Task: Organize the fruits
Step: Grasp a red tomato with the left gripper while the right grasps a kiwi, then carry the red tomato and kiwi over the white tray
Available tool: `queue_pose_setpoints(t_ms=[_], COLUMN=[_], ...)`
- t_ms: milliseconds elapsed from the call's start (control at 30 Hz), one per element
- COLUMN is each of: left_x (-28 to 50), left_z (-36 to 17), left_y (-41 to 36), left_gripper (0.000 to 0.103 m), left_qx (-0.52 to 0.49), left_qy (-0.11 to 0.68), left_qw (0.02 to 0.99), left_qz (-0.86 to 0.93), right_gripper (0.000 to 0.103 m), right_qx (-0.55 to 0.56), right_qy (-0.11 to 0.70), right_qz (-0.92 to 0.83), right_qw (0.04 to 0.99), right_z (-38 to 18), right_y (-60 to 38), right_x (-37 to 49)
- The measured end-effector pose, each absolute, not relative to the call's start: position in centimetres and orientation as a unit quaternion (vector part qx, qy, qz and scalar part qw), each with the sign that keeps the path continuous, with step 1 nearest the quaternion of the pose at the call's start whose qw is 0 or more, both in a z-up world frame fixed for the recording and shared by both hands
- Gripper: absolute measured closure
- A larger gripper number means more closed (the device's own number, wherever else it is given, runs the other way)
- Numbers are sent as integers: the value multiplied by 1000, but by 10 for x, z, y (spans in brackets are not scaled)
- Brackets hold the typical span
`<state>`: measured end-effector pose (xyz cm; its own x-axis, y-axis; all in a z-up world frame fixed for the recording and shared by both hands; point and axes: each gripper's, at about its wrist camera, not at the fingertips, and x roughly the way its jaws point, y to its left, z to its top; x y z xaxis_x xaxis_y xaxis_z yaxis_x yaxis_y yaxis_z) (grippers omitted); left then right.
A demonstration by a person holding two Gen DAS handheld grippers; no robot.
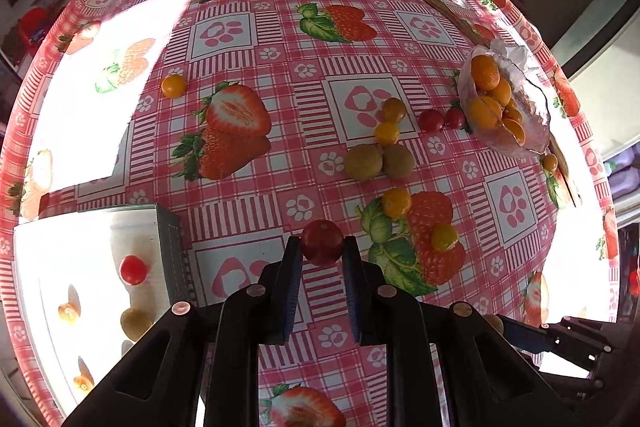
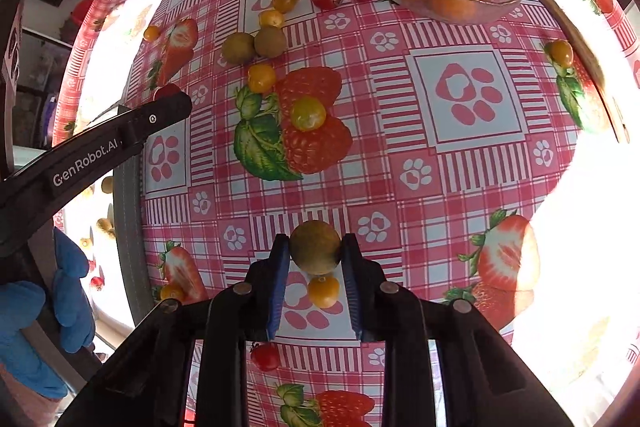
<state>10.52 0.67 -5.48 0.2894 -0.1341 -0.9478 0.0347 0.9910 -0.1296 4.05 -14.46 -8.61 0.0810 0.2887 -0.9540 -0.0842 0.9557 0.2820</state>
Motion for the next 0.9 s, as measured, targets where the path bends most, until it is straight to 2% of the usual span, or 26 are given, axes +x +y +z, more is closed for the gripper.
queue_pose_setpoints(t_ms=[400, 900], left_x=[59, 7], left_z=[-39, -28], left_y=[50, 124], left_gripper=[81, 81], left_qx=[-76, -121], left_qy=[590, 576], left_qw=[803, 807], left_qz=[-21, 43], right_gripper=[74, 74], right_qx=[47, -5], right_qy=[664, 655], right_qz=[142, 206], right_qw=[733, 727], right_z=[-72, -56], right_y=[-114, -26], right_x=[31, 28])
